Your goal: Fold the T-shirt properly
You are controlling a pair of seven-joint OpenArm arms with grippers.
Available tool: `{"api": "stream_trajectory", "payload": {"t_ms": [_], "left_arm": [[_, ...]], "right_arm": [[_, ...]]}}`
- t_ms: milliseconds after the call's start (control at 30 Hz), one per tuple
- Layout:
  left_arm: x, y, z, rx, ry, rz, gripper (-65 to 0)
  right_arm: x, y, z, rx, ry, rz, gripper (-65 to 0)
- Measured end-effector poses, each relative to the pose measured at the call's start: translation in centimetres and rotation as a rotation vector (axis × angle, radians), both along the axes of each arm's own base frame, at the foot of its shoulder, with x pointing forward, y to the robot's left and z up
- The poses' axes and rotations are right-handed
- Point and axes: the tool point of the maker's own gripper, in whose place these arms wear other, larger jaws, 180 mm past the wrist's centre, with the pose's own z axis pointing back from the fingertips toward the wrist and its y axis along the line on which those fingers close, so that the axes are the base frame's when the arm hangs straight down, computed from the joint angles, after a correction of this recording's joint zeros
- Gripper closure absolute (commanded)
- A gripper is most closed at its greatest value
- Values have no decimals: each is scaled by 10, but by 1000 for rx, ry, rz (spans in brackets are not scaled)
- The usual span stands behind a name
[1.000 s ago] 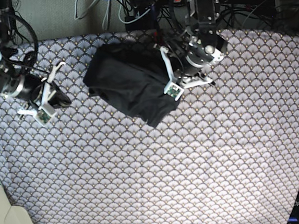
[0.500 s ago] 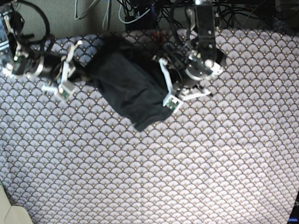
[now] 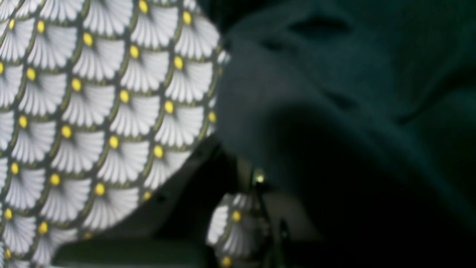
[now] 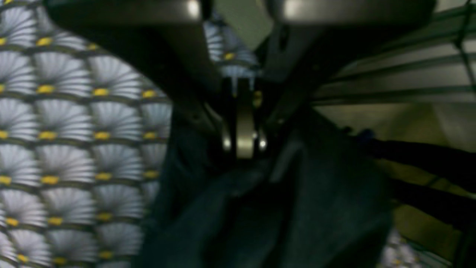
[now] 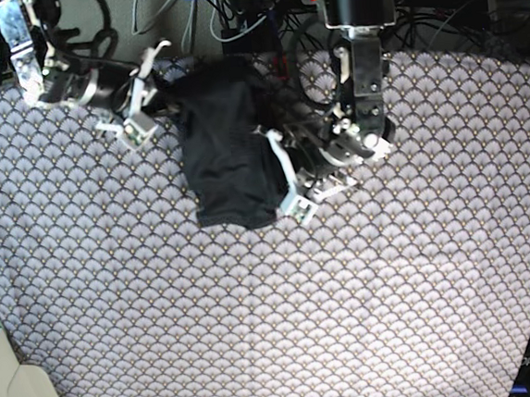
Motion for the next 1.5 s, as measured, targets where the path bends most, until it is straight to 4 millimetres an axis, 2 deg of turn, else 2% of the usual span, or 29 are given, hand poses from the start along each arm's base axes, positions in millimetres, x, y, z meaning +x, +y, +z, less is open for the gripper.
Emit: {"api": "stream_trajectory", "payload": {"t_ms": [100,200,367,467,600,700,800,867,1000,1067,1233,1433,1500], "left_arm": [[0,-3,0,-29,8,3,0],[2,-7,3,-54,8,5,0],[1,-8,5,-63,6,5,0],[1,-7,7,-60,2,8,0],[-4,1,25,-54,-53,29,0],[-5,9,45,-15,-98,30,0],[-12,24,52,55,-92,31,0],[-22,40,59,109,-107,33,0],[-61,79,59,259,-77,37,0],[-87,86,51,279,-38,12,0],[-141,113,21,337,109,16,0],[-187,135,3,404,210,30,0],[-195,134,1,405,190,19,0]], "right_arm": [[-12,1,-5,5,30,-5,0],[-15,10,-5,29,39,-13,0],[-17,6,-6,23,45,-16,0],[-16,-6,-4,-19,29,6,0],[-1,-16,14,-29,-39,-9,0],[9,-42,20,-90,-69,-47,0],[3,-62,24,-125,-71,-83,0],[-4,-75,25,-153,-64,-107,0],[-27,-102,27,-190,-33,-180,0],[-45,-120,22,-234,11,-210,0],[-68,-151,22,-284,56,-312,0],[-105,-180,15,-386,121,-417,0],[-114,-183,12,-411,118,-438,0]]}}
